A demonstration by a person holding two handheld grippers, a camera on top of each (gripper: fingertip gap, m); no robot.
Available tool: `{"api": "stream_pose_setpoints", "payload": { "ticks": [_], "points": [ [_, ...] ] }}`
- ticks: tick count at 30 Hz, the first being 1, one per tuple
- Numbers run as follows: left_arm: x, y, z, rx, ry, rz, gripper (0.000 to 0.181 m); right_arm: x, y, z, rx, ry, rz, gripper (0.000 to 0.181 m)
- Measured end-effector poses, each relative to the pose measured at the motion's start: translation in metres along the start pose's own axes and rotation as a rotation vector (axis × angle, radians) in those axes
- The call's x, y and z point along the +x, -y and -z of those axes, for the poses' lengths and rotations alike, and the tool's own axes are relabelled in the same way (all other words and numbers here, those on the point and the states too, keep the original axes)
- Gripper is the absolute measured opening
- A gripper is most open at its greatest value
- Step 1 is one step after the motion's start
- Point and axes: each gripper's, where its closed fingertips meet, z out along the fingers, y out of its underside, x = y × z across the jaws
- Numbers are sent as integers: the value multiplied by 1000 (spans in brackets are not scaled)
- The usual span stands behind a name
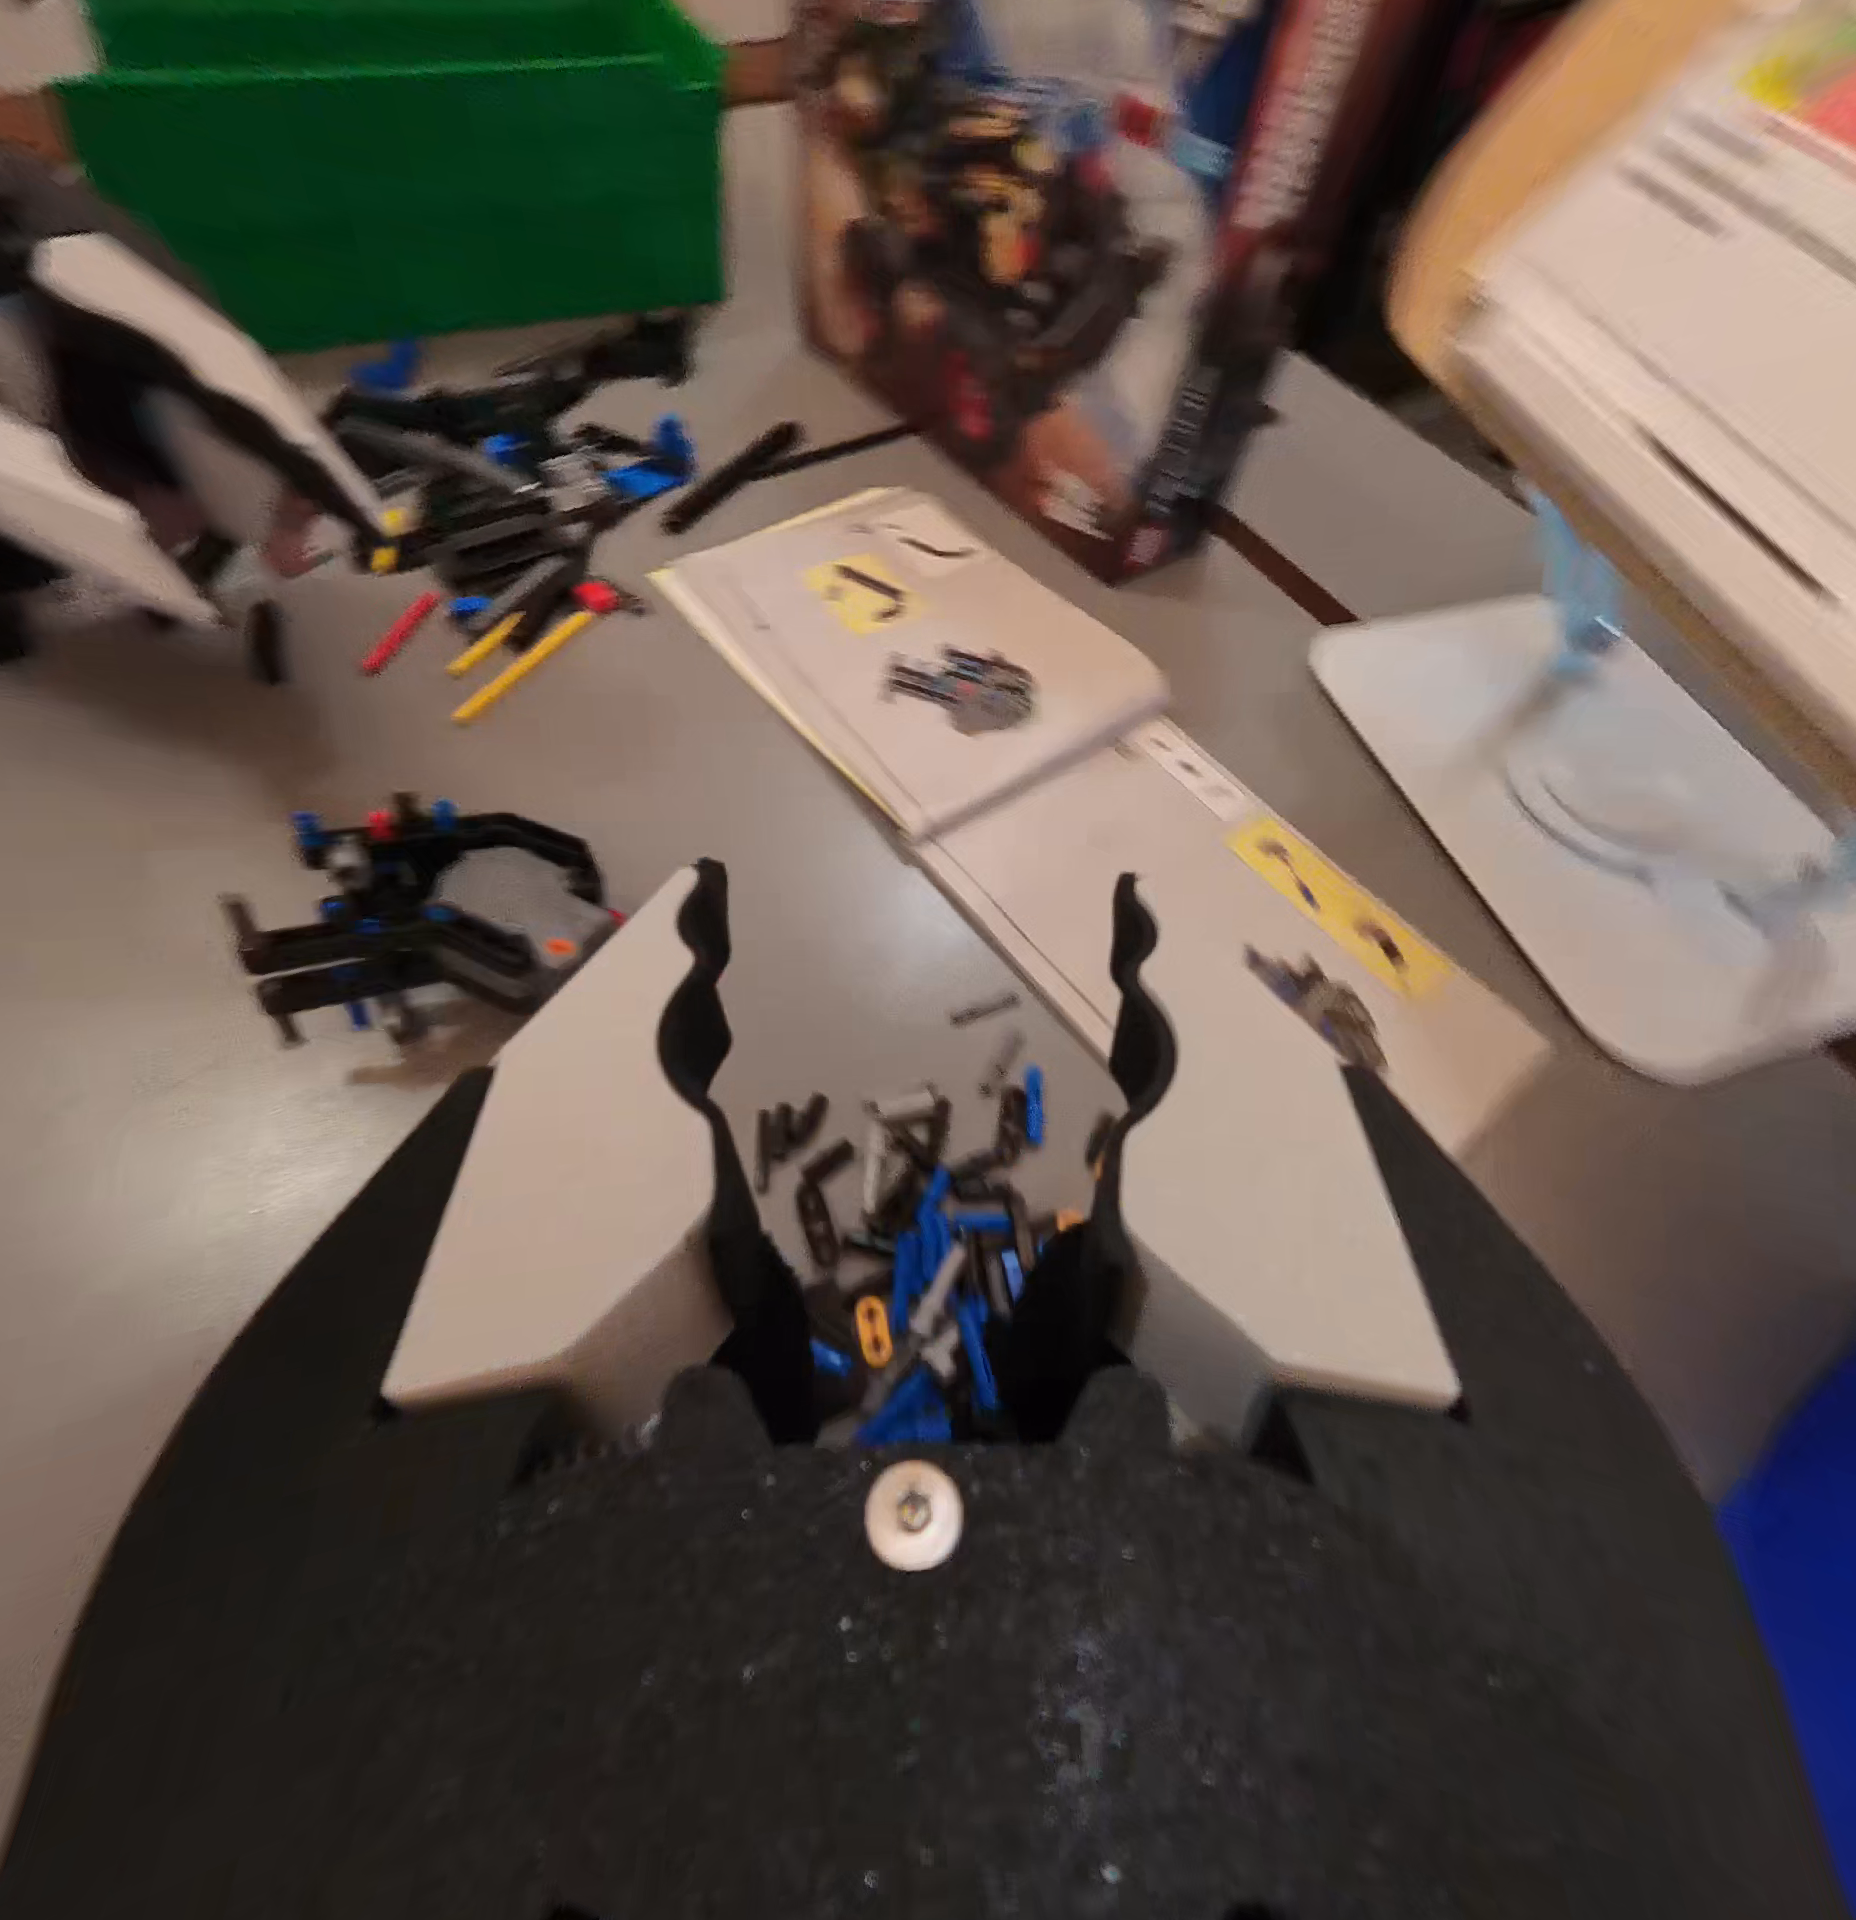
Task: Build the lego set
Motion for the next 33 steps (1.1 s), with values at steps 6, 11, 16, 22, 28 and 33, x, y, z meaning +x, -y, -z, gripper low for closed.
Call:
{"api": "stream_pose_setpoints", "payload": {
  "ticks": [6, 11, 16, 22, 28, 33],
  "points": [
    [2, 20, -24, -149, 1, -49, 46, 30, -60, 10, -39, -186, -194, 71],
    [-11, 55, -93, -433, -48, -223, 50, 27, -86, 6, -164, -149, -231, 67],
    [-26, 67, -213, -552, -113, -356, 53, 15, -90, 18, -182, -124, -260, 64],
    [-18, 60, -318, -548, -180, -411, 68, 11, -96, 43, -78, -152, -302, 63],
    [-25, 51, -346, -544, -142, -481, 67, 10, -88, 53, -39, -127, -310, 64],
    [-29, 52, -340, -546, -139, -458, 68, 9, -90, 54, -52, -122, -303, 64]
  ]
}}
